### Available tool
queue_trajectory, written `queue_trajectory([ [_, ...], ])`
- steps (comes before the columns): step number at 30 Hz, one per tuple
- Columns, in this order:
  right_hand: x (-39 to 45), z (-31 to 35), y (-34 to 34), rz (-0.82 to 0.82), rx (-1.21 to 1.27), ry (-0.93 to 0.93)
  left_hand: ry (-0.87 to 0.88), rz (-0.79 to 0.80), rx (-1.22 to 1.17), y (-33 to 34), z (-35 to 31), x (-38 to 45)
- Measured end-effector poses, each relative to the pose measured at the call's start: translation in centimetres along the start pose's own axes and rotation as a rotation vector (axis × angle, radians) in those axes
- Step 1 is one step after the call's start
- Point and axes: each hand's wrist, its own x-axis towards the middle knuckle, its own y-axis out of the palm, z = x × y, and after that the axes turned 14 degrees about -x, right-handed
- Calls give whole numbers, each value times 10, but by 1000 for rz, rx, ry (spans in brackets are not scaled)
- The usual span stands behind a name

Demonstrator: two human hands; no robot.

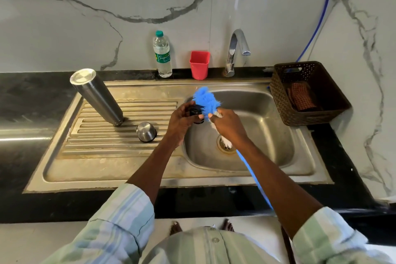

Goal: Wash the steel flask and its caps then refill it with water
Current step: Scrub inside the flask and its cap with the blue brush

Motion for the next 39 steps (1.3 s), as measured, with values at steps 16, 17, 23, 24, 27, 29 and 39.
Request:
queue_trajectory([
  [16, 0, -11, 21, -9, -131, -27, 159, 3, 494, -1, 12, -1],
  [17, 5, -14, 19, -7, -118, 6, 169, 9, 513, 2, 11, -2],
  [23, -22, -9, 25, -103, -207, -125, 150, -35, 678, -3, 0, 8],
  [24, -24, -9, 28, -118, -211, -138, 142, -29, 699, -3, 0, 8],
  [27, -7, -10, 25, -101, -117, -31, 183, 18, 668, 3, 5, 5],
  [29, 3, -11, 21, -83, -79, 34, 232, 52, 672, 2, 12, 3],
  [39, 4, -18, 13, 106, 559, 232, 175, 40, 354, 5, 14, -1],
])
